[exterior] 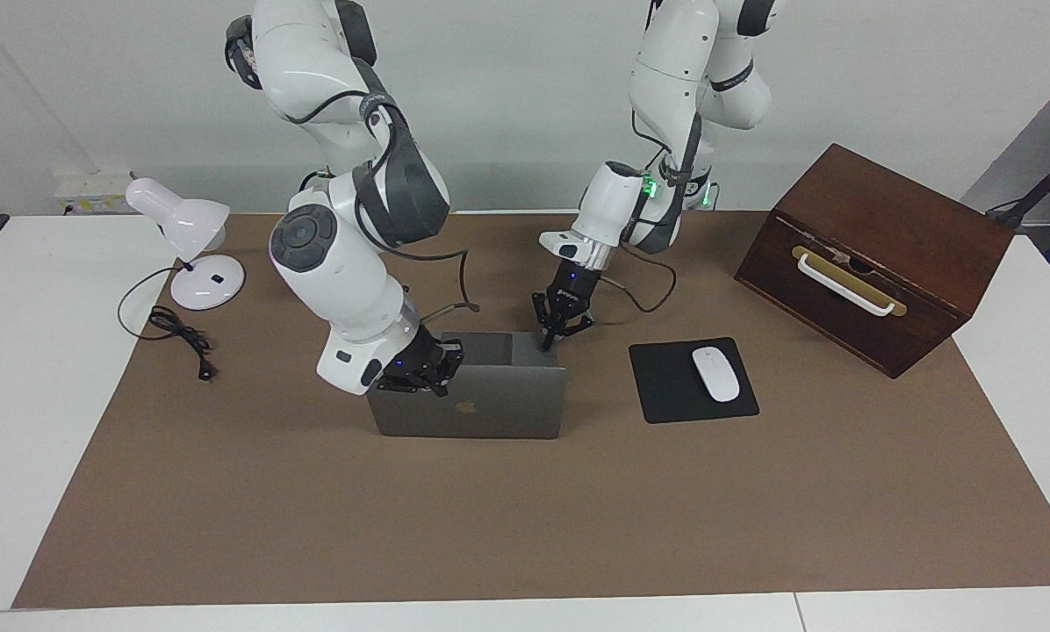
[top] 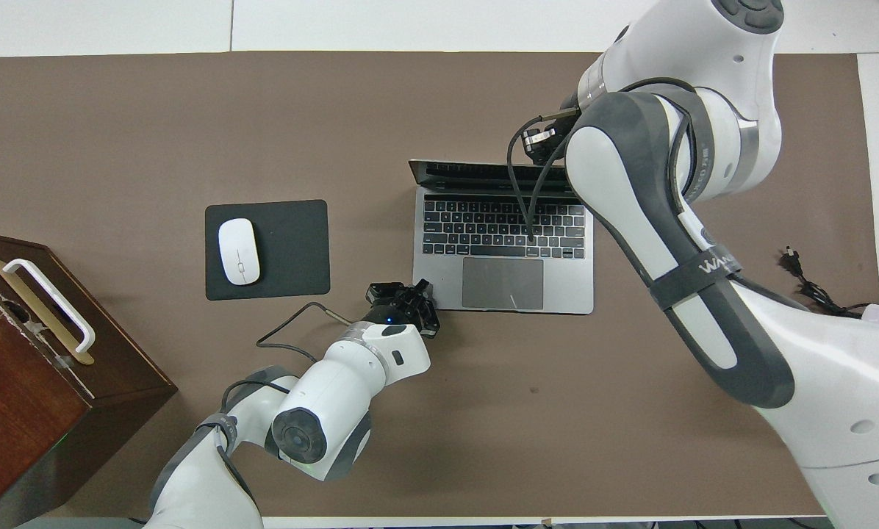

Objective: Close laptop with both arms
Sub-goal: 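Push the laptop screen down with the right gripper toward the keyboard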

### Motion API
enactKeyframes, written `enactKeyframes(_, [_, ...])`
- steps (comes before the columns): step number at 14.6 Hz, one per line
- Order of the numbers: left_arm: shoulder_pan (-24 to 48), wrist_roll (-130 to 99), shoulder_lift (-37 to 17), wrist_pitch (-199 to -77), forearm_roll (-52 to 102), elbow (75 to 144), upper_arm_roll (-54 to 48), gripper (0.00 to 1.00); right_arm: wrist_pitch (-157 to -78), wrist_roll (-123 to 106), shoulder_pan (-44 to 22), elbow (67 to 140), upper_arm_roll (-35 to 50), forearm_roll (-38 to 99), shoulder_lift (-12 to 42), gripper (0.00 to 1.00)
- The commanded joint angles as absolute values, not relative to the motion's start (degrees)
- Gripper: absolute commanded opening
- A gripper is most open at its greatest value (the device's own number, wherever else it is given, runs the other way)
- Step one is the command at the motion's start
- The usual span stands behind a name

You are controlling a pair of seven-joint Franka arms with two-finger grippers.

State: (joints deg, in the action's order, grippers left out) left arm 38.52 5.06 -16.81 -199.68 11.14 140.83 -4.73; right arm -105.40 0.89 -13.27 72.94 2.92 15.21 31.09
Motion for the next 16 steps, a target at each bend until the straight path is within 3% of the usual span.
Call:
enactKeyframes(1, [38.32, 6.68, -21.01, -200.65, 11.34, 140.19, -4.22, 0.00, -105.03, 1.85, -12.74, 80.14, 3.43, 18.10, 27.25, 0.00])
enactKeyframes(16, [38.32, 7.38, -21.45, -200.65, 11.25, 140.10, -4.22, 0.00, -111.97, 1.85, -13.27, 95.54, 3.43, 18.02, 21.01, 0.00])
